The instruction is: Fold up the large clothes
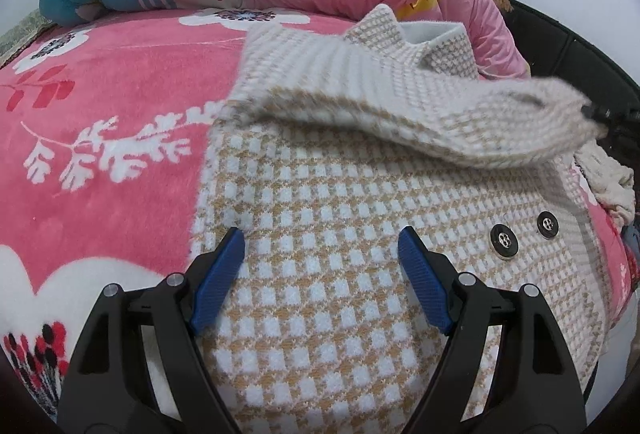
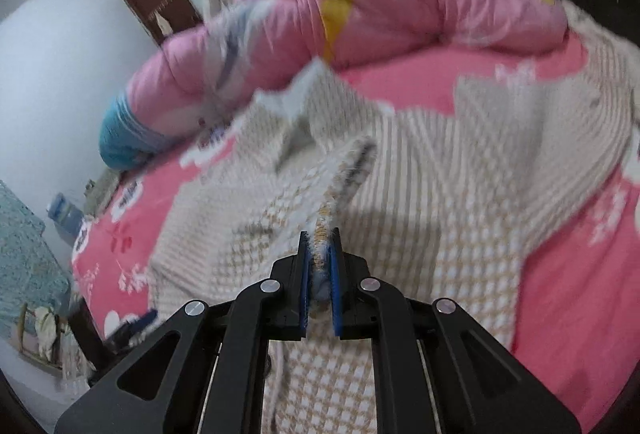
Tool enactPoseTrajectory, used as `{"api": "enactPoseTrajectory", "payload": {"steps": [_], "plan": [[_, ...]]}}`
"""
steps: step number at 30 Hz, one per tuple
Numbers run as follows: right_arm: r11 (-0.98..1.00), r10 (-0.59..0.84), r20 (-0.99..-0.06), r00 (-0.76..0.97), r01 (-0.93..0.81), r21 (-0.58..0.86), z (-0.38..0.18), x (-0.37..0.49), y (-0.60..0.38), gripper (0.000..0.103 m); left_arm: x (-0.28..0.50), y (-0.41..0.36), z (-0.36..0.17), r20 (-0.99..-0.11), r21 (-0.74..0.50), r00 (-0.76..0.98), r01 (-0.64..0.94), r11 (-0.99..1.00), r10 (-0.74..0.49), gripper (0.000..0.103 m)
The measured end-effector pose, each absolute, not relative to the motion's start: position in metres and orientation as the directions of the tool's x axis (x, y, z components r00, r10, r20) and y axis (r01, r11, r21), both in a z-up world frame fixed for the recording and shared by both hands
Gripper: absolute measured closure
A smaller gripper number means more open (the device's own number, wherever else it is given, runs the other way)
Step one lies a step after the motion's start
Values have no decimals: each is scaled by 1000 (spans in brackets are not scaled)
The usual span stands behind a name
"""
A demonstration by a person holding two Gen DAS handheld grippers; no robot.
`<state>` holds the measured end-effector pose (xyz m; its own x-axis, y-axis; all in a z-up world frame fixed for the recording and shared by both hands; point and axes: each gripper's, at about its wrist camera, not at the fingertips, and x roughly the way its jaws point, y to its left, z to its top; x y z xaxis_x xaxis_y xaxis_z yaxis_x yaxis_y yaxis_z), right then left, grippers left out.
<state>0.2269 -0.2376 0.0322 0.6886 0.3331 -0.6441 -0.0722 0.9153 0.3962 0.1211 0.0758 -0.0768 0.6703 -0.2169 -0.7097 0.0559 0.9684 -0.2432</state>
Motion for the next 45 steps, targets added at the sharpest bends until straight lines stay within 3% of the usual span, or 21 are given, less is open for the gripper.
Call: {"api": "enactPoseTrajectory", "payload": {"steps": [3,9,14,16,18,21,23,24,25,30,33,36,42,45], "plan": [[921,309,-643,700,-53,385,25,225,-250,94,121,75,-76,-707,-251,672,54,966,-221,27],[962,217,-800,560,17,272,-49,256,-257,94,120,79,-79,-708,-254,669,57,966,-226,27],[953,242,-806,540,22,301,-47,255,-267,85,115,105,-64,-671,-400,662,57,915,-335,27],[937,279,-785,553,23,348,-39,258,-277,74,113,115,-51,-632,-444,683,68,893,-366,28],[935,287,-795,534,24,354,-39,267,-279,65,117,121,-31,-605,-432,712,81,898,-355,28],[941,283,-832,477,29,337,-56,289,-270,64,134,118,-15,-603,-384,734,74,920,-311,28],[945,278,-847,453,33,327,-68,299,-266,72,147,115,-20,-632,-365,719,53,929,-289,28],[949,270,-849,454,24,315,-69,301,-262,87,154,114,-29,-657,-361,701,30,932,-277,28],[959,243,-847,473,11,282,-63,301,-256,94,158,114,-35,-674,-363,686,14,932,-272,29],[986,158,-786,598,-45,163,-28,296,-240,94,156,124,-63,-717,-378,647,-44,925,-262,32],[993,108,-822,559,-18,119,-49,311,-242,94,153,138,-67,-711,-418,649,-79,905,-272,33],[994,103,-846,522,-25,105,-66,315,-241,92,153,139,-48,-689,-383,682,-58,922,-243,33],[999,12,-760,650,22,35,-12,280,-239,68,176,116,1,-638,-311,726,64,948,-258,33],[993,112,-729,675,-92,68,5,268,-212,59,204,91,1,-682,-270,682,100,958,-264,33]]}}
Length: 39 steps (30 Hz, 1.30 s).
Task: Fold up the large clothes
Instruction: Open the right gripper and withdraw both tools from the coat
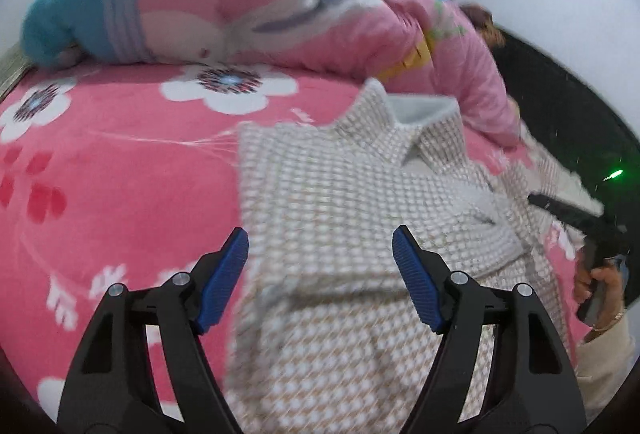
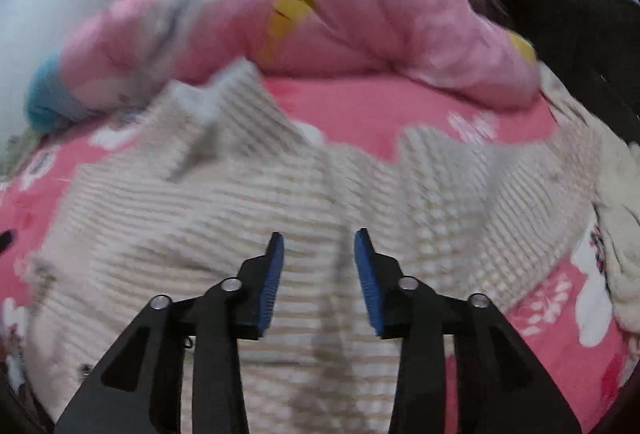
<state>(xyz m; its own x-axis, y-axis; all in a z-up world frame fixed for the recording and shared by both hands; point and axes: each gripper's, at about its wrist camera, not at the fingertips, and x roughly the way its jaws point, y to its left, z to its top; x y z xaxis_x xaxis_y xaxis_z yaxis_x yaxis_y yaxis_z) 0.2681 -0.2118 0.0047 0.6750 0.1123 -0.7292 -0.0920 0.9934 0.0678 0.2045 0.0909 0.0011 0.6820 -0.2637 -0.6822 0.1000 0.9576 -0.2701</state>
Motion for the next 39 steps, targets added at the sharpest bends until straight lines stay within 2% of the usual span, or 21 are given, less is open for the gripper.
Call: {"api": "enactPoseTrajectory", "payload": {"steps": [3,5,6,8,11,16,17,19,21,23,25,29,31,33,39], "plan": [[972,195,-778,598,-225,71,-15,268,-174,57,232,73,-27,-744,-255,616,99,962,-260,33],[973,157,-842,517,-229,41,-46,278,-161,57,246,70,-63,-821,-198,538,47,979,-192,34],[975,138,-866,480,-221,33,-63,280,-158,56,246,69,-69,-818,-194,543,53,980,-191,34],[975,150,-855,497,-216,46,-68,276,-161,56,236,64,-67,-799,-149,577,80,986,-167,34],[982,140,-872,470,-179,61,-51,274,-163,56,231,63,-56,-797,-127,583,92,988,-157,34],[977,173,-806,567,-204,66,-17,287,-145,53,241,63,-23,-745,-154,644,85,984,-172,34],[977,176,-805,567,-199,73,-20,294,-142,51,248,59,-21,-748,-150,643,79,986,-165,33],[981,156,-839,522,-180,71,-47,315,-133,37,263,46,-24,-768,-146,620,75,986,-161,28],[984,137,-866,482,-165,64,-76,324,-127,29,281,34,-43,-813,-119,566,63,991,-134,23],[984,146,-855,498,-160,75,-72,317,-131,29,291,24,-69,-848,-56,524,58,997,-78,19],[987,144,-857,494,-136,88,-56,305,-136,29,282,21,-69,-819,-25,571,63,998,-57,19],[987,133,-821,555,-152,56,-31,265,-145,29,279,25,-66,-814,-52,576,57,997,-76,19],[990,79,-852,517,-140,6,-51,260,-147,26,275,24,-59,-804,-46,591,45,998,-64,19],[990,92,-848,523,-139,21,-67,258,-152,25,264,22,-50,-785,-59,615,56,997,-81,19],[990,139,-802,581,-104,96,-25,225,-178,25,265,-6,-39,-776,-53,622,100,994,-104,19]]}}
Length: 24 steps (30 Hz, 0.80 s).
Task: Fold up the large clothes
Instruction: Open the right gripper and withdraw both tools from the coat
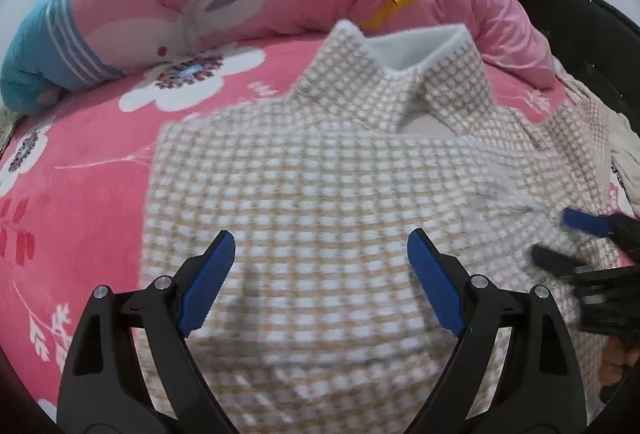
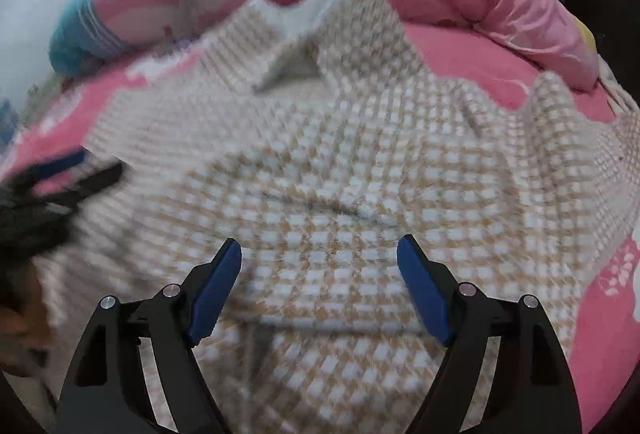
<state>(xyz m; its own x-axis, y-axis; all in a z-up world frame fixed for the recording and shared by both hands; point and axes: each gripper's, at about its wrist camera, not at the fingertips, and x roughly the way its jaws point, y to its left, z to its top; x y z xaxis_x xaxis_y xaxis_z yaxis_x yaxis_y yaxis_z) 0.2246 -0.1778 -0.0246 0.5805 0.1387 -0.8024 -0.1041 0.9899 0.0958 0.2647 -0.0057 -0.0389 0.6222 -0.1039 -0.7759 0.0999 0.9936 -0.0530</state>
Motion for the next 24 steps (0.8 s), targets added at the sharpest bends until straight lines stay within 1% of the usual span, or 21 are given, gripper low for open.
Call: {"api": "enactPoseTrajectory", "payload": {"steps": [2,3,7,10,14,17,19,20,22,24], "plan": [[992,120,-781,613,-54,110,-10,209,-208,25,271,-12,-53,-802,-65,587,101,993,-112,18],[992,109,-771,627,-21,123,-4,202,-229,25,273,-15,-62,-811,-55,576,96,994,-101,17],[979,24,-766,642,141,149,9,191,-325,25,267,-16,-66,-781,-44,617,97,994,-95,15],[960,-70,-766,639,252,122,11,198,-385,25,267,-14,-67,-775,-59,623,96,994,-106,14],[938,-147,-763,630,334,95,6,221,-443,26,264,-16,-69,-757,-44,646,94,995,-95,12],[922,-193,-769,609,380,69,0,246,-479,30,263,-14,-70,-752,-54,651,94,994,-102,11],[905,-217,-780,588,420,65,-6,261,-501,36,263,-13,-71,-748,-59,655,95,994,-107,11],[899,-221,-784,580,433,68,-11,272,-509,37,262,-13,-71,-744,-60,659,96,994,-108,10],[880,-235,-793,563,469,72,-19,282,-527,44,262,-13,-71,-741,-59,663,96,994,-108,10],[868,-247,-796,552,492,71,-24,292,-537,48,261,-13,-71,-738,-60,666,96,994,-109,10]]}}
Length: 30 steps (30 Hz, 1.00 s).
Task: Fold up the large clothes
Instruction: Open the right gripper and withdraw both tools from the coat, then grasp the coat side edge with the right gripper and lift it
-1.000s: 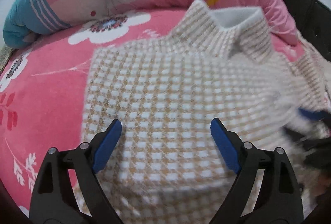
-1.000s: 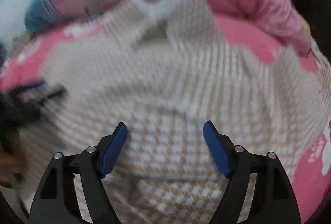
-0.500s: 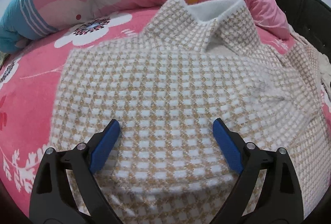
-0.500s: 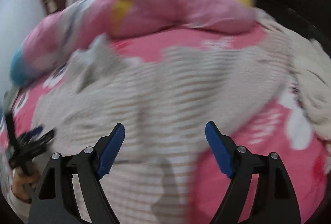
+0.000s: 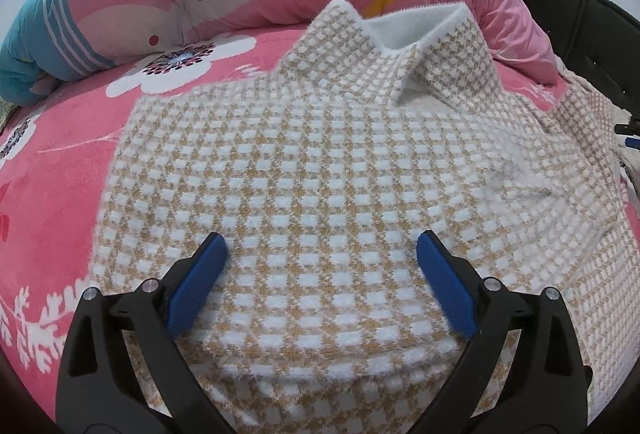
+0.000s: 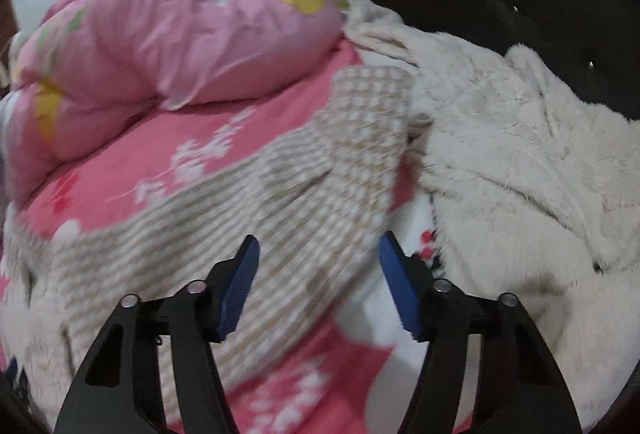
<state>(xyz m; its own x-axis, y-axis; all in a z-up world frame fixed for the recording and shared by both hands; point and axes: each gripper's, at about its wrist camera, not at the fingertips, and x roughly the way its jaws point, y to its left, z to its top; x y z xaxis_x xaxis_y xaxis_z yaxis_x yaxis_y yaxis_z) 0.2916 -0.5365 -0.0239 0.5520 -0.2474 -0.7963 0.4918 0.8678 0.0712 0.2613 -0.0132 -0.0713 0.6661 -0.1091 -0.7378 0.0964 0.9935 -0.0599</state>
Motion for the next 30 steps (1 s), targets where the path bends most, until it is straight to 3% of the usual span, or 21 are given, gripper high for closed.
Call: {"api": "enactPoseTrajectory", "payload": {"steps": [14,20,30], "plan": [[818,-296,-802,519,571,67,-33,318,-578,72,261,-13,-72,-733,-61,671,98,993,-111,9],[804,-233,-805,546,574,156,-39,317,-590,92,261,-13,-72,-733,-61,672,98,993,-111,9],[855,-230,-757,612,499,143,-8,300,-564,94,260,-12,-72,-729,-67,675,100,993,-117,9]]}}
